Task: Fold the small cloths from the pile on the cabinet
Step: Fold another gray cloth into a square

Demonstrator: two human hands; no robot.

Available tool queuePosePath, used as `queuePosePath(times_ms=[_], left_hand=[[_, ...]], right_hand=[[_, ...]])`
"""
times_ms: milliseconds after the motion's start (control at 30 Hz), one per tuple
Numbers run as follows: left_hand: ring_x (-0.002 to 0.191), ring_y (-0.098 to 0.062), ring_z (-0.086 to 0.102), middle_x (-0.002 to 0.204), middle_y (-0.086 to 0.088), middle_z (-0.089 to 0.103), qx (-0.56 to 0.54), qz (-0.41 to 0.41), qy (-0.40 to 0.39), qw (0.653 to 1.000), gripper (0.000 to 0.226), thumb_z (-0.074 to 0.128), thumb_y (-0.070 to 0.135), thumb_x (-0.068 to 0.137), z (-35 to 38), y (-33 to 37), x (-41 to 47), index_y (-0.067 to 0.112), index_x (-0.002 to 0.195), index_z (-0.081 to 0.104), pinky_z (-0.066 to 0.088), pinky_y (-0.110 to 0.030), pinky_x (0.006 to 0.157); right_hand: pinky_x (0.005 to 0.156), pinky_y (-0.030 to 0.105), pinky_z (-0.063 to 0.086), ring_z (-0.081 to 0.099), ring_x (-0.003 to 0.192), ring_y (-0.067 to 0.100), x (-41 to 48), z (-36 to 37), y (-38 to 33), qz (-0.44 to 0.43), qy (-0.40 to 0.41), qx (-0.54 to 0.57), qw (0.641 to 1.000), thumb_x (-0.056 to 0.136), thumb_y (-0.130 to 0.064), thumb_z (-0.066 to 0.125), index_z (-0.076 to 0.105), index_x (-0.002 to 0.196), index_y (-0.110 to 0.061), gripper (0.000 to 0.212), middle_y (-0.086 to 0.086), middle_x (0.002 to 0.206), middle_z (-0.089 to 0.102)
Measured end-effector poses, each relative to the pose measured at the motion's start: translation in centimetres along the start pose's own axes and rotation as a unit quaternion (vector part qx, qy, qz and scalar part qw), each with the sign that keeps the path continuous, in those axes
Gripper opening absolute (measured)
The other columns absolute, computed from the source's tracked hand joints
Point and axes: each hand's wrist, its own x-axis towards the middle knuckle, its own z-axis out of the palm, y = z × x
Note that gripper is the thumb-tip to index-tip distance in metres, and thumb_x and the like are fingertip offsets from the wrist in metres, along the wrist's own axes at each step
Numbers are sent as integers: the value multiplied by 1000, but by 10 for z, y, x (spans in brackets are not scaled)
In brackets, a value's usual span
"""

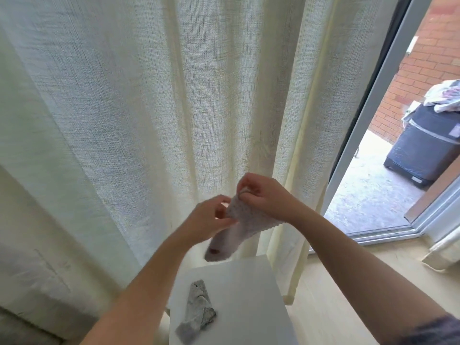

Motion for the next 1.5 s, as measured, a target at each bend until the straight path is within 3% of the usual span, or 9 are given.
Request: queuePosePath(times_ms=[133,233,400,600,767,933,1200,1333,1500], left_hand=[[65,-11,54,70,-3,63,-97,3,40,994,11,70,16,86,15,7,15,7,80,66,44,-25,63],[63,-4,55,67,7,61,-86,-6,25,996,10,68,14,86,12,10,11,11,78,64,43,-14,60],[76,-8,67,85,5,69,-85,-10,-59,995,20,73,16,82,14,20,6,18,99,63,54,-19,69],[89,-5,69,93,10,74,-202,-1,29,979,29,77,11,78,-2,32,10,29,99,67,55,-22,77],[78,-8,65,78,6,68,-199,27,13,979,8,74,12,83,-16,30,8,13,88,67,51,-21,70],[66,-6,55,64,8,58,-233,41,60,970,25,76,5,79,-20,31,8,15,68,57,43,-22,67],[66,-8,65,70,5,68,-317,8,84,945,13,70,20,85,-30,46,13,10,79,63,50,-18,58],[91,-19,72,97,-5,75,-387,-57,105,914,35,73,35,76,-35,53,26,9,100,69,57,-28,72],[116,-28,61,123,-13,66,-477,-133,-93,864,65,53,57,89,-25,21,23,4,126,60,51,-45,95]], right_hand=[[66,17,43,57,74,2,-2,-15,14,83,-34,-21,996,84,-33,74,64,98,-20,22,-12,85,62],[61,29,37,42,60,13,-19,-19,33,130,-95,-2,987,80,-19,76,61,80,3,27,2,66,49],[63,20,39,47,63,7,-26,-20,29,116,-81,18,990,83,-12,69,62,77,-21,13,-5,69,55],[65,28,41,49,64,13,-25,-34,32,104,-98,46,989,81,-29,77,69,80,-11,20,4,69,59],[72,26,47,59,70,9,-24,-37,31,96,-23,158,982,85,-7,71,66,80,-14,10,-5,71,64],[76,19,50,68,82,9,-23,-29,22,81,48,269,958,91,-2,64,68,93,-8,8,-3,84,72],[62,21,52,66,70,5,-18,-21,8,103,71,327,937,100,-18,52,64,99,-15,13,-11,76,70],[73,27,58,71,84,14,-20,-9,5,168,-74,388,903,87,-23,64,65,107,-10,23,-5,89,74],[64,27,57,67,72,16,-18,3,17,241,-36,481,842,94,-18,59,63,103,-7,15,4,84,69]])
